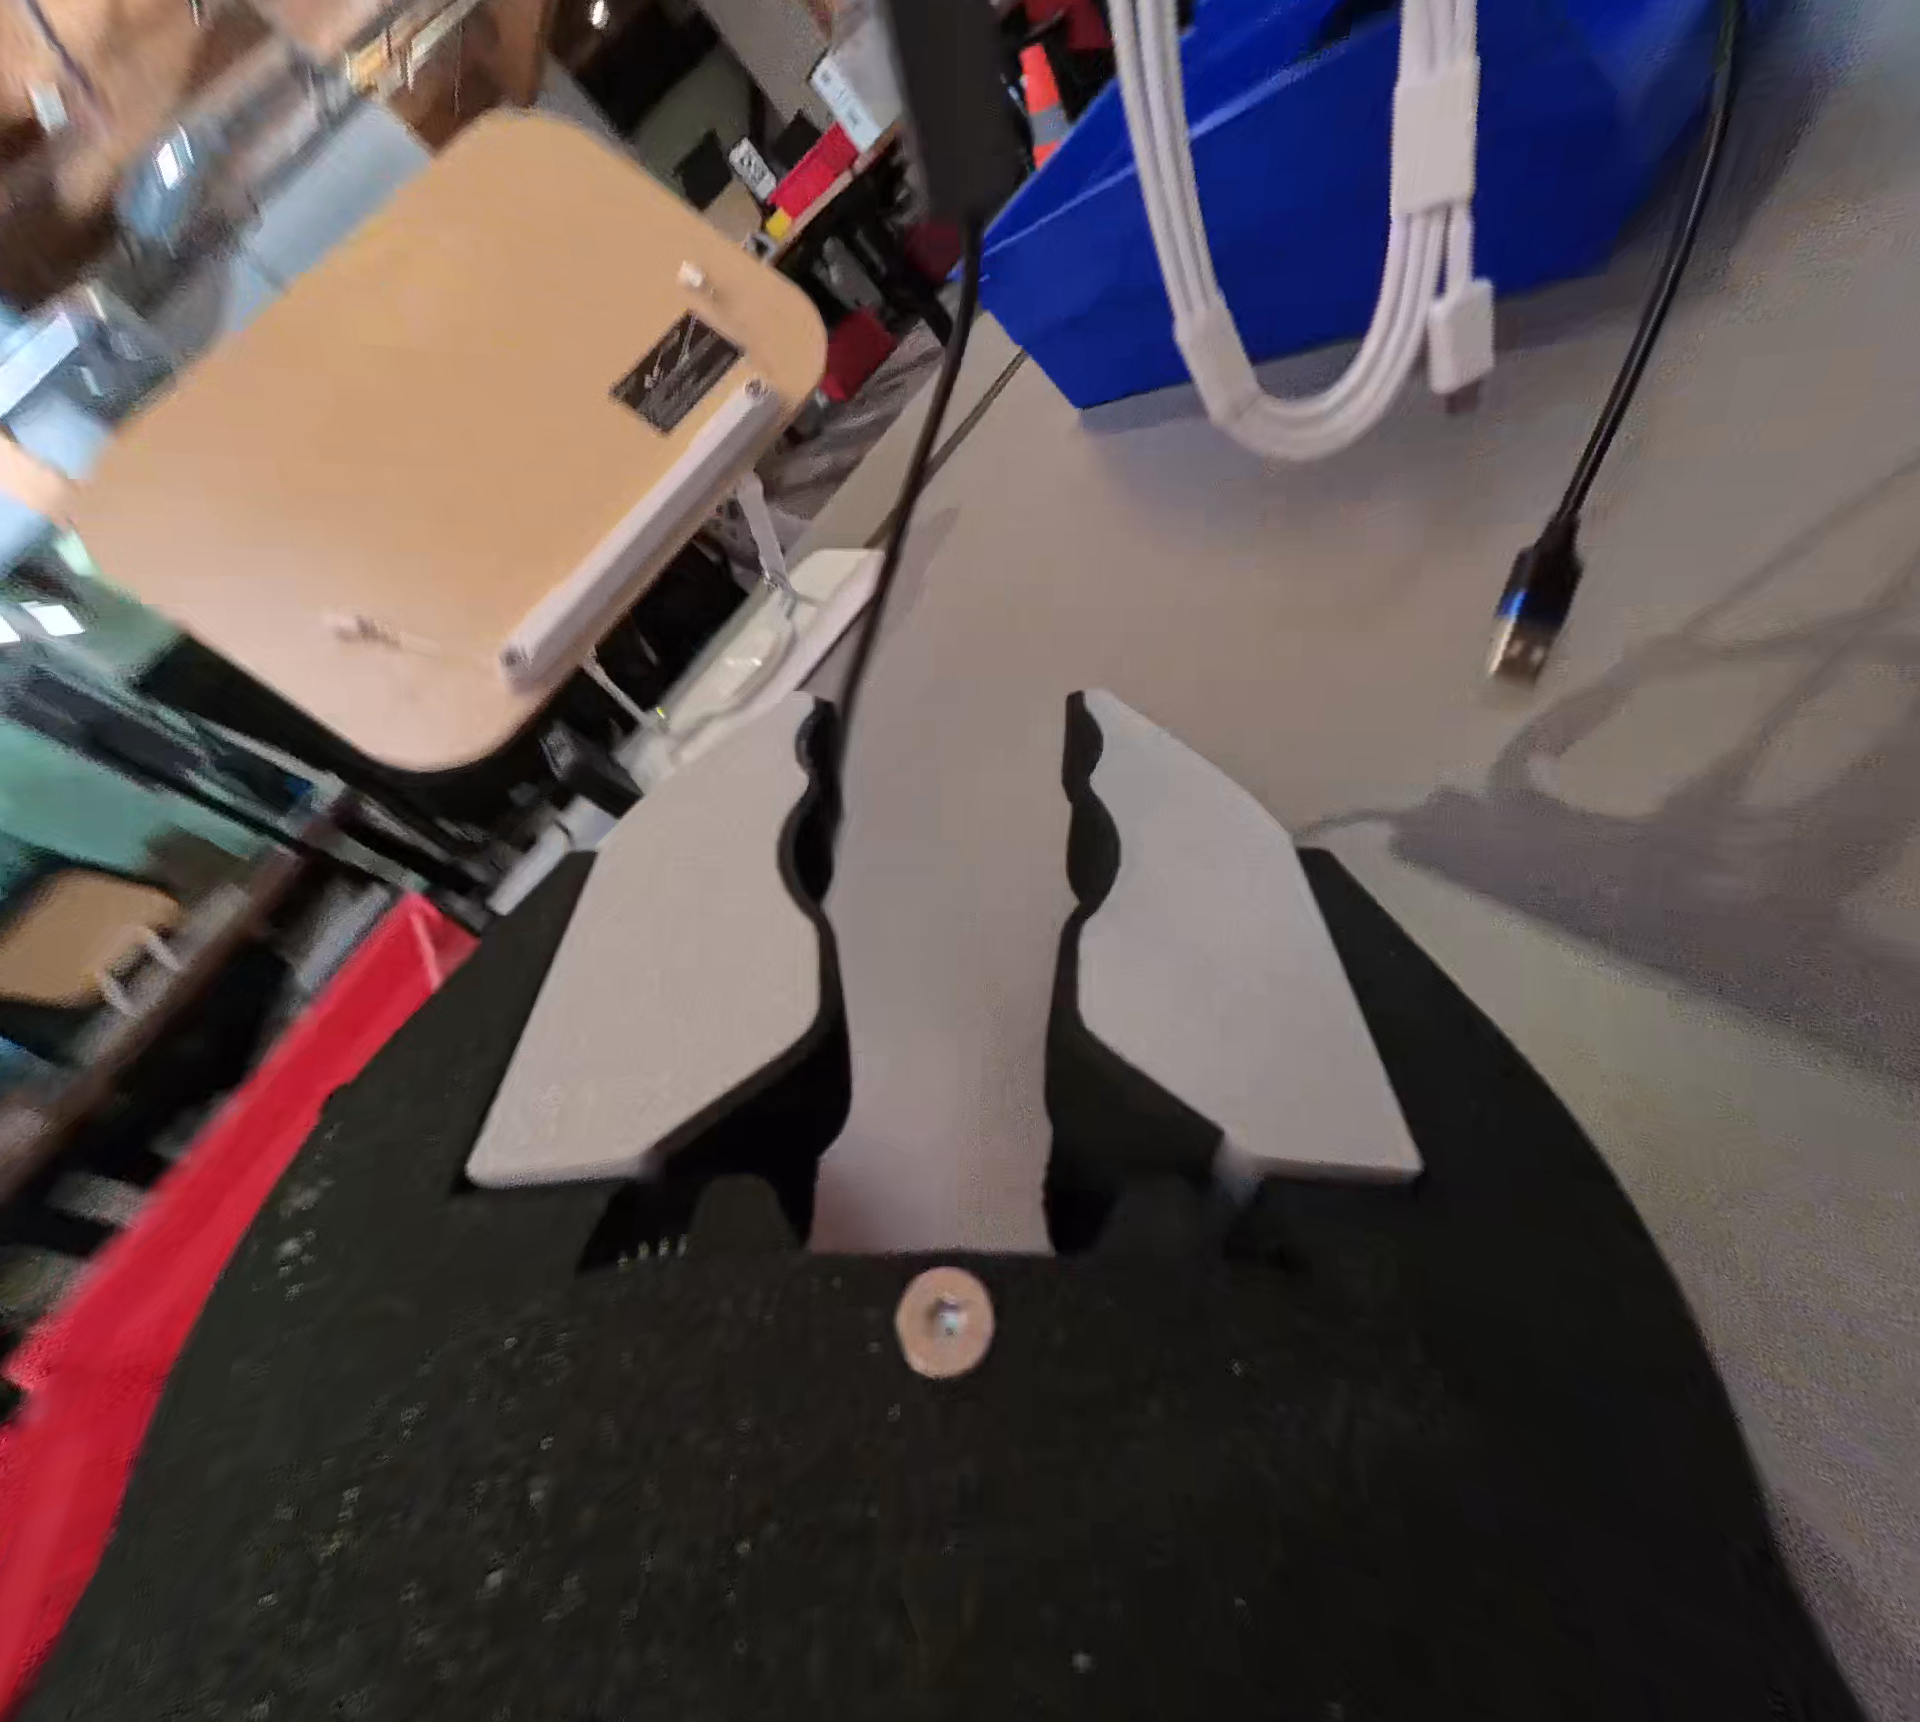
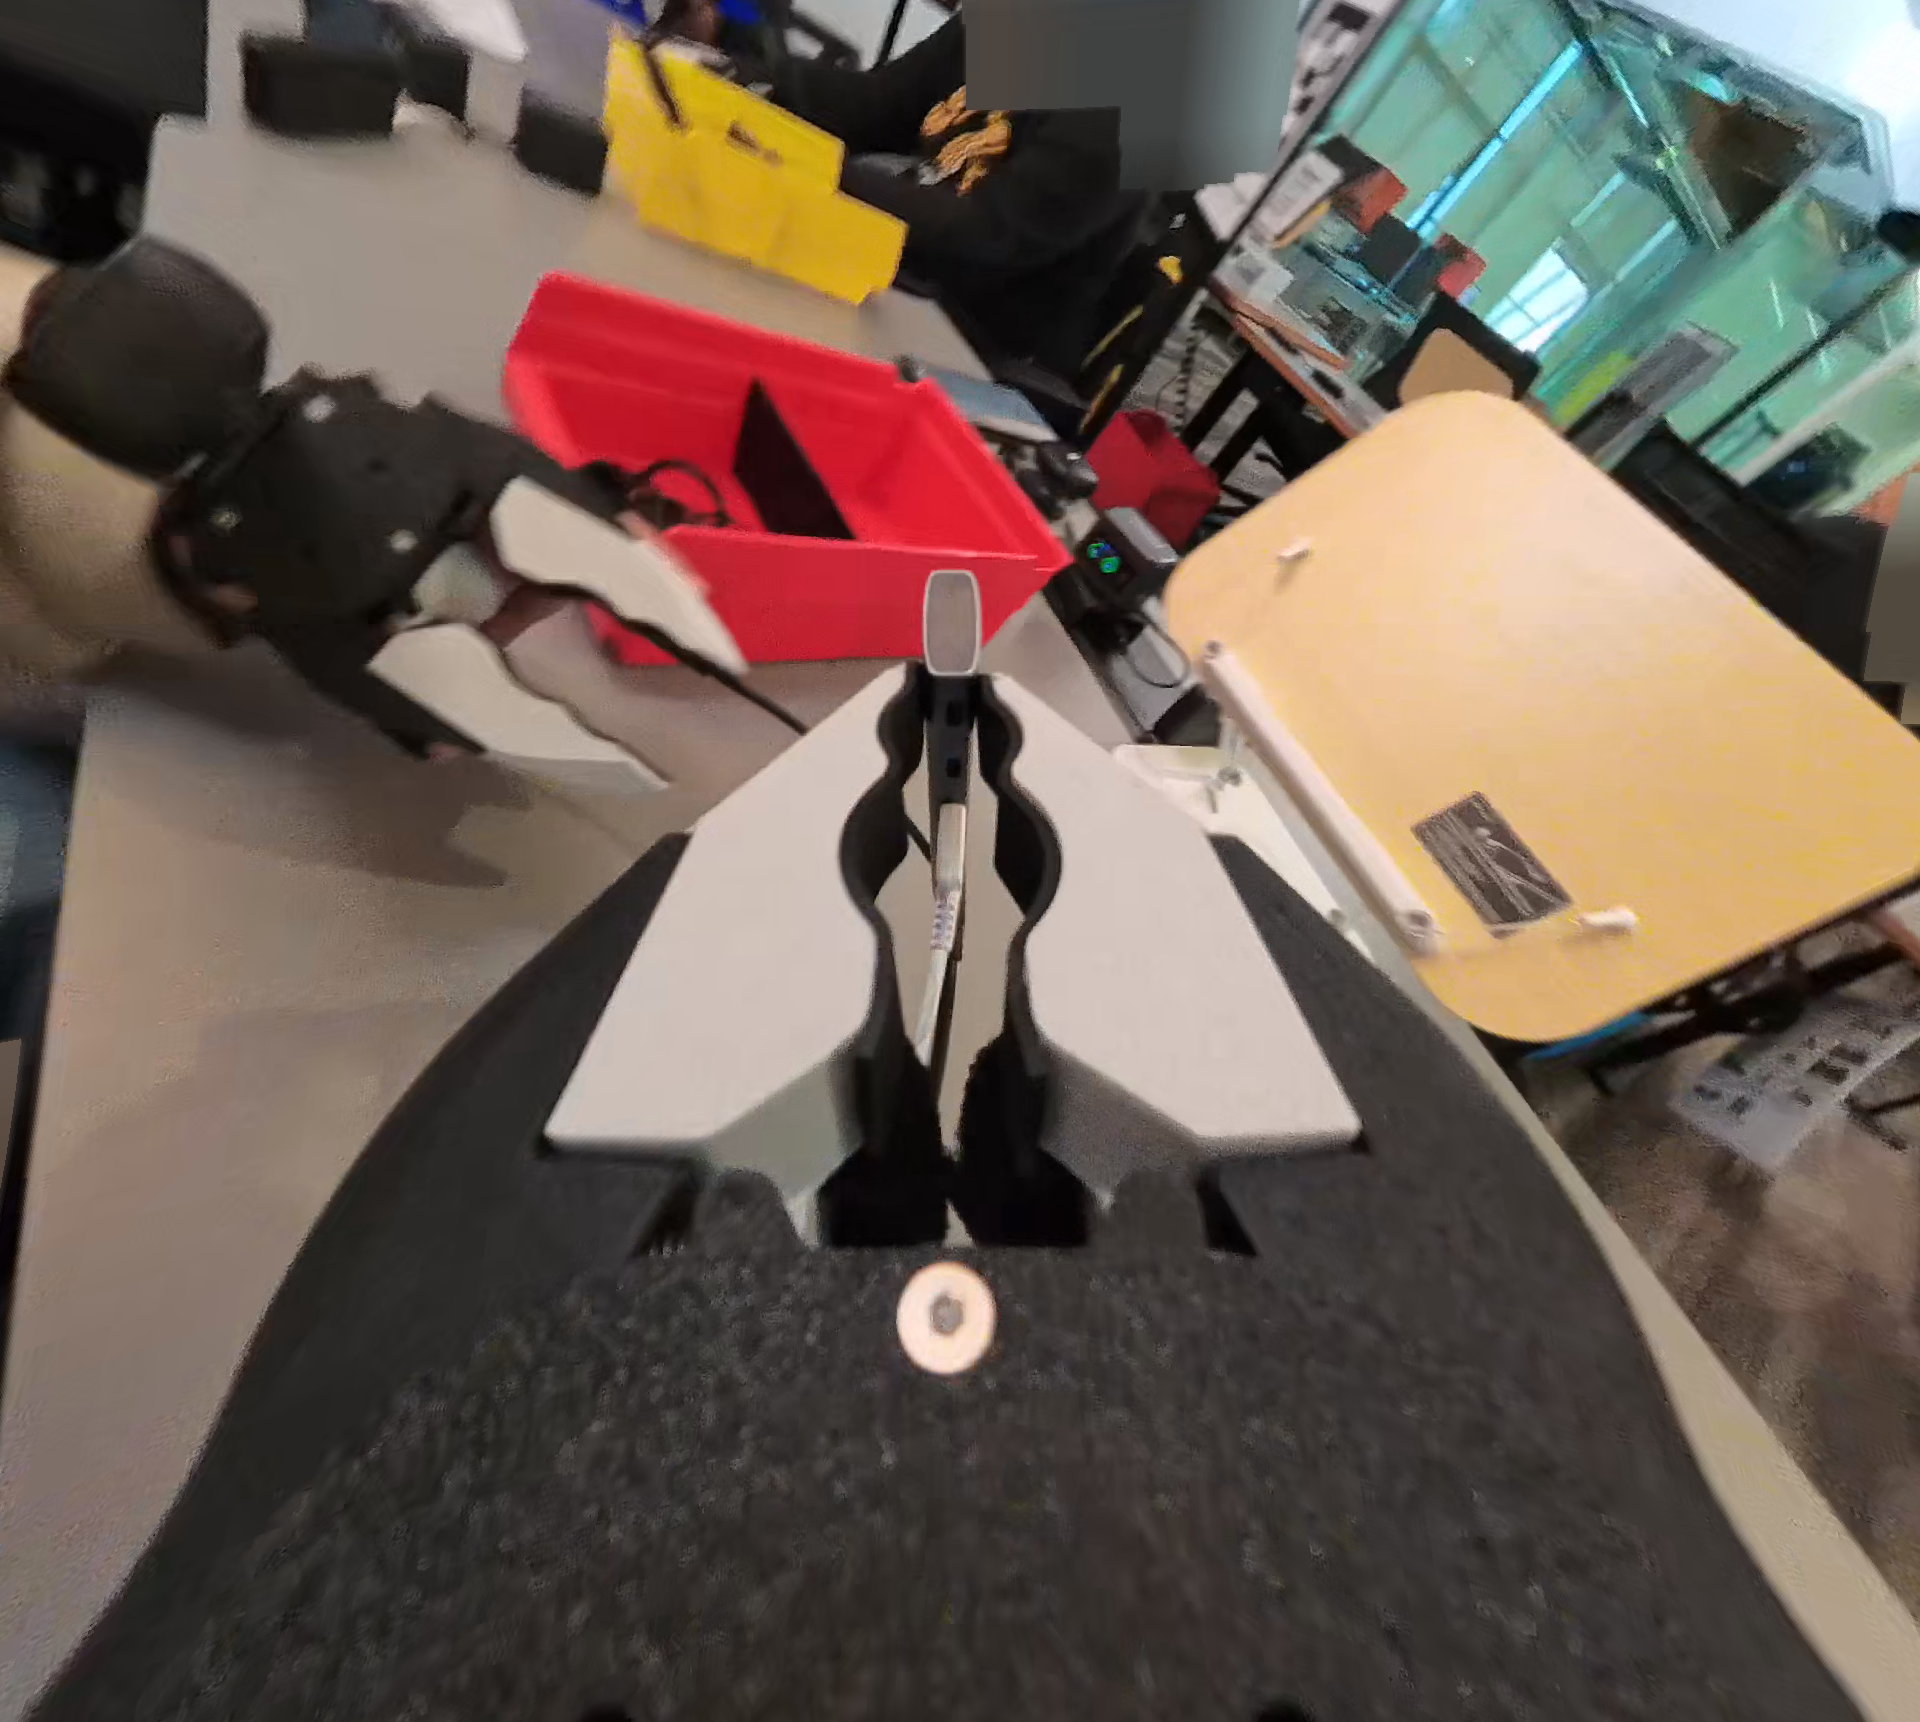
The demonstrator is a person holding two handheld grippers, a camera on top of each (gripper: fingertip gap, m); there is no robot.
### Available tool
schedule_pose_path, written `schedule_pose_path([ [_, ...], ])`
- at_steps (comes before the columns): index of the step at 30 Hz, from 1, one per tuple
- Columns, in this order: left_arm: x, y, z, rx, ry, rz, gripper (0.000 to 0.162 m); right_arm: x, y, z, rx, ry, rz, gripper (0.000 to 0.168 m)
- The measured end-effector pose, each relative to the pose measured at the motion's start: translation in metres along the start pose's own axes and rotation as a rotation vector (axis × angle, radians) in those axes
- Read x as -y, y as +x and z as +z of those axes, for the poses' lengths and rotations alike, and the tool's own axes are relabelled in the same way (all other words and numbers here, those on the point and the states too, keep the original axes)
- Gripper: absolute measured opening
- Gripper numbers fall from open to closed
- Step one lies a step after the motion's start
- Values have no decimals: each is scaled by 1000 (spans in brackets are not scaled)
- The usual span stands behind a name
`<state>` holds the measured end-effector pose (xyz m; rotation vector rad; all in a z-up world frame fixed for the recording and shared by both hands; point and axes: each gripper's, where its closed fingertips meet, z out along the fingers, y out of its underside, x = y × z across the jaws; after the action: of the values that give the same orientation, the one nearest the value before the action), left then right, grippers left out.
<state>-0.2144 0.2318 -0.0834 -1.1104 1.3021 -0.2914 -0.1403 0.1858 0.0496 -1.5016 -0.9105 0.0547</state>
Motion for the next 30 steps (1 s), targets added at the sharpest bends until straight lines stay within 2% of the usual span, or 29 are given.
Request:
schedule_pose_path([
  [1, -2, -6, 0, 7, -6, -84, 40, 5, 23, -5, -16, 17, 32, 8],
  [5, -9, -19, -4, 11, 6, -262, 34, 25, 100, -24, -64, 59, 85, 9],
  [9, -16, -20, -5, 23, -4, -252, 28, 37, 163, -40, -72, 81, 95, 8],
  [13, -16, -11, -4, 1, -16, -215, 27, 25, 219, -52, -77, 81, 118, 8],
  [16, -16, -5, -3, -16, -22, -195, 26, -2, 254, -60, -85, 56, 178, 8],
  [20, -13, -3, -3, -43, -10, -254, 25, -51, 285, -70, -108, 25, 246, 9],
  [30, -18, -4, 0, -59, -14, -298, 24, -178, 318, -92, -106, 156, 667, 9],
])
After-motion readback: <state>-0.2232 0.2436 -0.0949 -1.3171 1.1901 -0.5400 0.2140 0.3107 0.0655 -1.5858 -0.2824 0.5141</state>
